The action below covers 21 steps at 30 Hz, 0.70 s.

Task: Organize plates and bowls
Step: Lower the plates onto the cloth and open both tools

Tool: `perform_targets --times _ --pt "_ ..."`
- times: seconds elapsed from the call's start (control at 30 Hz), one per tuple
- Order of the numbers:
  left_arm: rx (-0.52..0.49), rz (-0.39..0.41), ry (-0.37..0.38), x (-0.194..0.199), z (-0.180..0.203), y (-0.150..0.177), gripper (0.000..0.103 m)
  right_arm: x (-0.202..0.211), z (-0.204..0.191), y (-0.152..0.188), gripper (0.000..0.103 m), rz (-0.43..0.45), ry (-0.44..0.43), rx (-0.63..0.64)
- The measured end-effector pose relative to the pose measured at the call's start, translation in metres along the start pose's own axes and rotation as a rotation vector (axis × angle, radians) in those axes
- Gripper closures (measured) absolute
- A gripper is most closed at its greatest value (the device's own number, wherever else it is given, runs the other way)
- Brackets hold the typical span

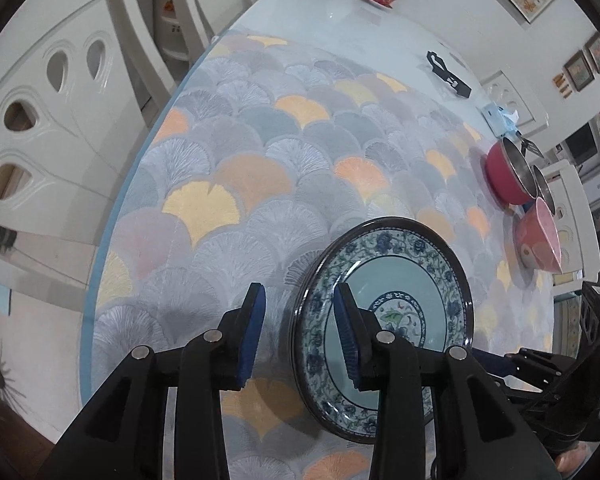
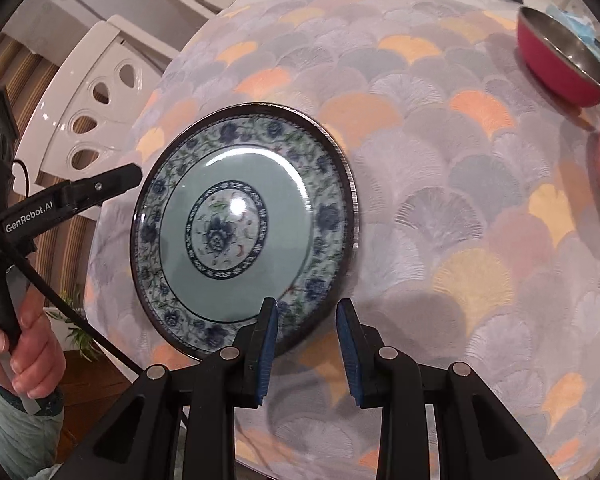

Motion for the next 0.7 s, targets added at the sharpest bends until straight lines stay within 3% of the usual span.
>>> perform_targets --times 0.37,0.57,0.67,0.7 --pt "-0.05 0.062 -0.02 0.022 0.015 -0.015 0.07 0.02 0.003 -0.01 0.072 0.061 0.001 -0.026" --pt "-0.121 0.092 0.0 0.038 0.04 -0.024 0.07 0.05 0.007 -0.021 0.065 0.14 0.03 -0.054" --pt "-0.159 0.105 0.021 0.046 0.057 -0.03 0.063 0.072 0.012 -0.025 0.055 0.193 0.054 -0.069" --pt "-0.173 0.102 0.029 0.047 0.063 -0.03 0.054 0.078 0.013 -0.026 0.049 0.212 0.061 -0.074"
Point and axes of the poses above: each gripper's, at about its wrist camera, not at the fingertips, and x roughly against the way its jaws point, z to its right, y to its underside, the point moved 5 cm from there along -x, roughly the way its jaws point, and after that the axes turned 6 degrees about -y, right-handed, at the moved point
